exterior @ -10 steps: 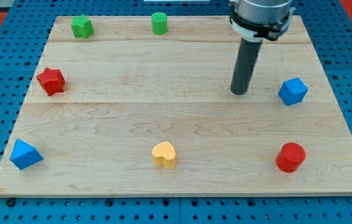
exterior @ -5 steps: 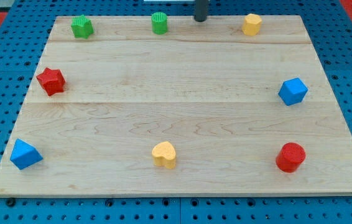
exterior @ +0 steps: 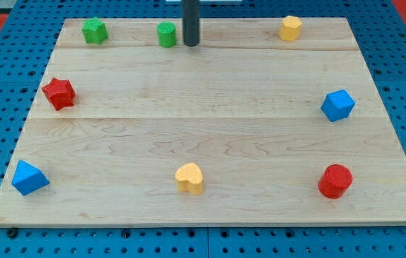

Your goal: Keep the green blocks horizontally right to red star

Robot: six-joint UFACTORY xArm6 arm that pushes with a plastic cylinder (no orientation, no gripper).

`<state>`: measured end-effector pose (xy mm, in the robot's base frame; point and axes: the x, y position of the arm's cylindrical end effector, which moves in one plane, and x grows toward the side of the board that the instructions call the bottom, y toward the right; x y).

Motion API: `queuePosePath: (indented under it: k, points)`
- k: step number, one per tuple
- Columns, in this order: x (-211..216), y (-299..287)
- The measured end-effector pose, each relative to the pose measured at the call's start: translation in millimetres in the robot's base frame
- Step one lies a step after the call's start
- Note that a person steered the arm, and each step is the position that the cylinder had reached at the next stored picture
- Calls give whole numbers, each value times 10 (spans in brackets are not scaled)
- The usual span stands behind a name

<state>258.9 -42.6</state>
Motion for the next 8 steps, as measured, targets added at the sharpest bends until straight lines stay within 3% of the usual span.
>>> queuePosePath:
  k: [2, 3, 4, 5, 6, 7, 8]
  points:
    - [-79, -779]
    - [-99, -81]
    - [-605, -366]
    - [-654, -1107]
    - [-241, -1723]
    - [294, -1365]
    - [460, -1274]
